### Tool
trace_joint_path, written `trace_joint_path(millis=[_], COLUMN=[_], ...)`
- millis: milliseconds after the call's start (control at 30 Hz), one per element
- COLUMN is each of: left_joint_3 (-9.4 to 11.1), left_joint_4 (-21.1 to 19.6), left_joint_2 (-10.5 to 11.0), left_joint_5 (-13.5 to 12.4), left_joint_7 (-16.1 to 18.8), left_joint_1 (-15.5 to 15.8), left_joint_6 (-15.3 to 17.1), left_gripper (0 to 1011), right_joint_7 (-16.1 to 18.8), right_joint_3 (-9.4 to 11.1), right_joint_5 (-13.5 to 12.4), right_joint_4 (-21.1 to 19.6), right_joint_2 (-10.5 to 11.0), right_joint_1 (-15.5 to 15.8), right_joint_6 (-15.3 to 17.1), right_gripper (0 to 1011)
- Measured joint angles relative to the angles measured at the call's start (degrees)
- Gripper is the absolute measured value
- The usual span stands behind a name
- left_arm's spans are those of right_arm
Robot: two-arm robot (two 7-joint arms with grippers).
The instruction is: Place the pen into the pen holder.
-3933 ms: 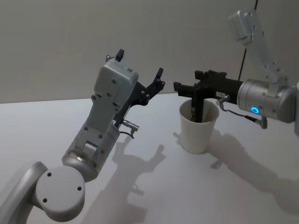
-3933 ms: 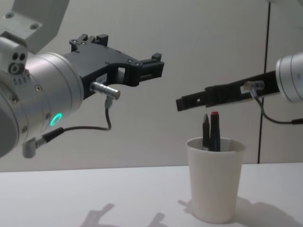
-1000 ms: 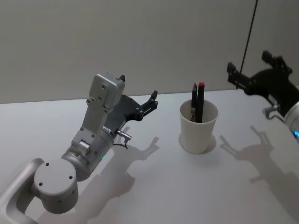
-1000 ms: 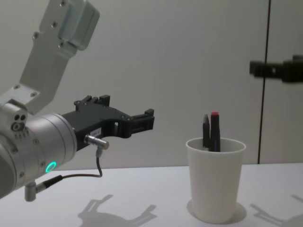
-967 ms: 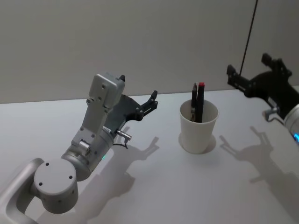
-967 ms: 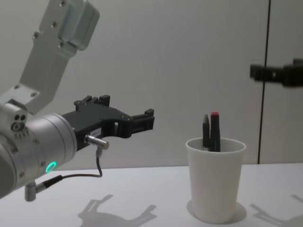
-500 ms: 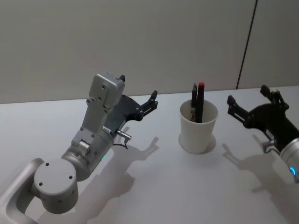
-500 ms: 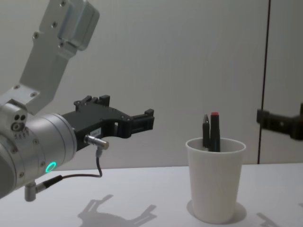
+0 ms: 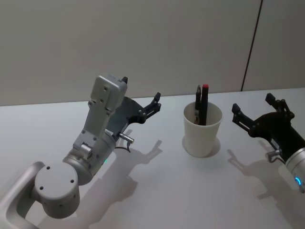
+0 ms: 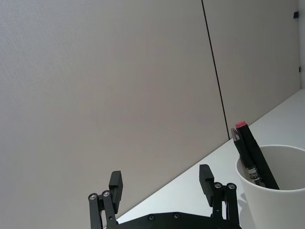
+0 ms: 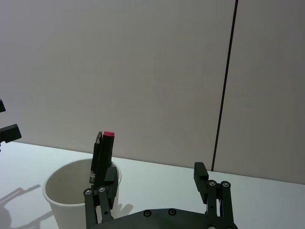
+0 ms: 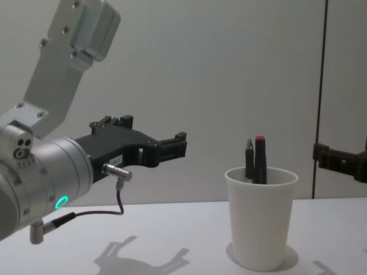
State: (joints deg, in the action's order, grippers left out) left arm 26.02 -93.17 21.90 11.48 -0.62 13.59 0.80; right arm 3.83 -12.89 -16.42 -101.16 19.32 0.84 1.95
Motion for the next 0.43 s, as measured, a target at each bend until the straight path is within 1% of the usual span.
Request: trace_joint_path(millis=[433], left_joint_3=[0.0], left_joint_4=[0.0], left_joint_2=[0.0], left_joint_5=[0.0], left_joint_7=[0.0], left_joint_1=[0.0], left_joint_6=[0.0], left_gripper=[1001], right_joint_7=[0.0], right_joint_3=[-0.1], right_joint_5=[0.0], right_joint_4=[0.0], right_joint_2=[0.0], right_joint_1=[0.0], right_joint_6=[0.0], right_gripper=[1001])
